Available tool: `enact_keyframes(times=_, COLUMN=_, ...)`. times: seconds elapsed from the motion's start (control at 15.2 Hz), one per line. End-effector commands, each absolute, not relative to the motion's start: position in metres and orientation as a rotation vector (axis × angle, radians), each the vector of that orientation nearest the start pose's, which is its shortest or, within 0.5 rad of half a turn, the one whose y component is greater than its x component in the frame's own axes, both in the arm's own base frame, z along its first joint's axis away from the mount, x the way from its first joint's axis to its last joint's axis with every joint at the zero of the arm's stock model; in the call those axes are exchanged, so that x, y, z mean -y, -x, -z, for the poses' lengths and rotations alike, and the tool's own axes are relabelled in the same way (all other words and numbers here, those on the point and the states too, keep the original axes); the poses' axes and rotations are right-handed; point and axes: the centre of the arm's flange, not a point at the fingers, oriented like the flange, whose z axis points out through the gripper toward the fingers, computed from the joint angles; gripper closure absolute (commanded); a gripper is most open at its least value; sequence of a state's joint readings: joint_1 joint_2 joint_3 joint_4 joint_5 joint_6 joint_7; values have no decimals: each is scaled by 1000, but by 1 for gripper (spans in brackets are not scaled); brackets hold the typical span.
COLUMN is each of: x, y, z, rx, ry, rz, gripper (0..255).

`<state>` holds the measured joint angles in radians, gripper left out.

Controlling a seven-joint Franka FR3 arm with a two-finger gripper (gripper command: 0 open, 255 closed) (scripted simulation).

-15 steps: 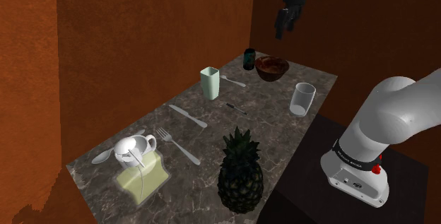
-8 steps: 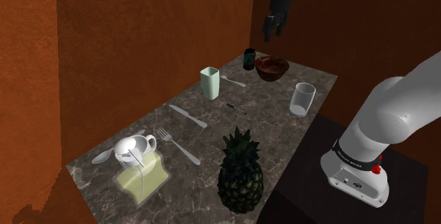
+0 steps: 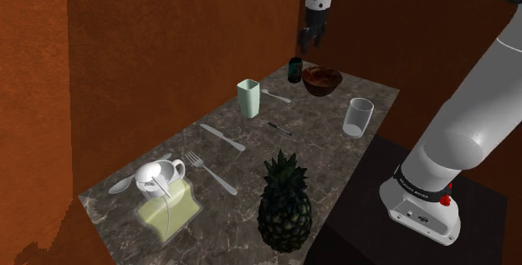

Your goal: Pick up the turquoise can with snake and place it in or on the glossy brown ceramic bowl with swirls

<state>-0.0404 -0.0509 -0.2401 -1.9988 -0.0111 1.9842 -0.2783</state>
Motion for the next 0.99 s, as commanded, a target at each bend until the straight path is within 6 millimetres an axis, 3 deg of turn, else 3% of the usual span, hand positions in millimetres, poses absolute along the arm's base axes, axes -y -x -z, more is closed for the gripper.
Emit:
enact_keyframes(times=0.0, x=165, y=-541, z=-470, rx=-6, ry=3148, rz=42, gripper=0)
enact_keyframes(times=0.73, x=237, y=-647, z=-391, rx=-61, ry=3140, rz=-14, gripper=0)
enact_keyframes(times=0.92, x=237, y=-647, z=-381, rx=-61, ry=3140, rz=-14, gripper=0)
